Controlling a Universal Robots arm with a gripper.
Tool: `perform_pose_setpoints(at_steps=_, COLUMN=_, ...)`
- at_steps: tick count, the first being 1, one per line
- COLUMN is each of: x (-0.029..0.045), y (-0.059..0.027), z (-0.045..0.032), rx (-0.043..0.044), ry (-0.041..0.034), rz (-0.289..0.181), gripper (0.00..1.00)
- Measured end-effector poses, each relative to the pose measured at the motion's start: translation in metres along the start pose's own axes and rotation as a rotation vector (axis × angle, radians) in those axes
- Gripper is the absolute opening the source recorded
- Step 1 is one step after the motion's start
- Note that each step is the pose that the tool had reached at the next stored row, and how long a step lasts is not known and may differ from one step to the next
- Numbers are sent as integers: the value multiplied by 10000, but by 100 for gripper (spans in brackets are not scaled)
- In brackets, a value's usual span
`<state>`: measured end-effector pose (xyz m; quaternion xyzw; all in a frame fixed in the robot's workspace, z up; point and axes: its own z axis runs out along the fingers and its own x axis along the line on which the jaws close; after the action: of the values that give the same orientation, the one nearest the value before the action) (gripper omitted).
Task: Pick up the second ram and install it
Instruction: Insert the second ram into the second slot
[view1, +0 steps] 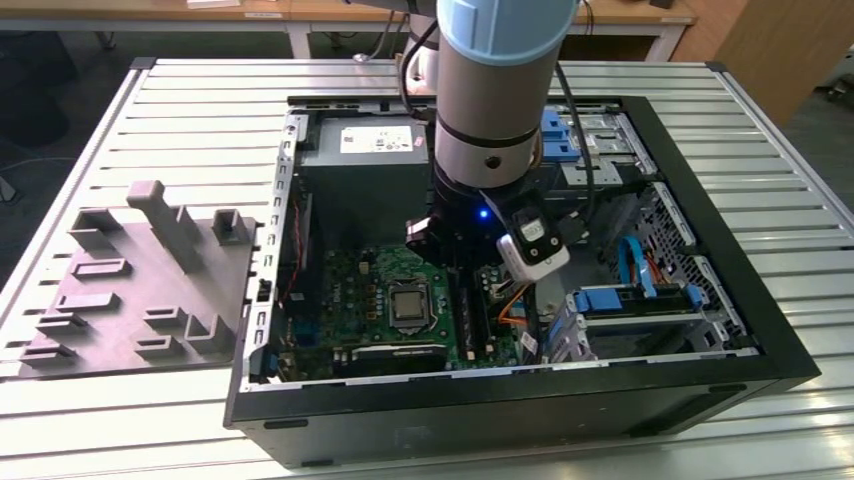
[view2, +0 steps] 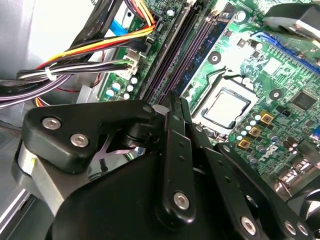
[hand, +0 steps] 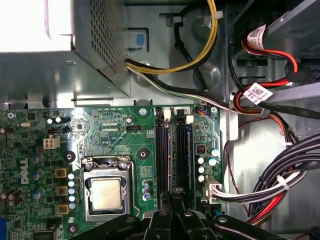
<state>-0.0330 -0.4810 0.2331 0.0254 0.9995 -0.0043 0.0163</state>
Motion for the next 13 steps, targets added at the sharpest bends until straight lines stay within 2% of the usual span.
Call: perform_pose_setpoints(at_steps=13, x=-3, y=18, z=8, rx=-4, ry=-1, rz=-111, gripper=11)
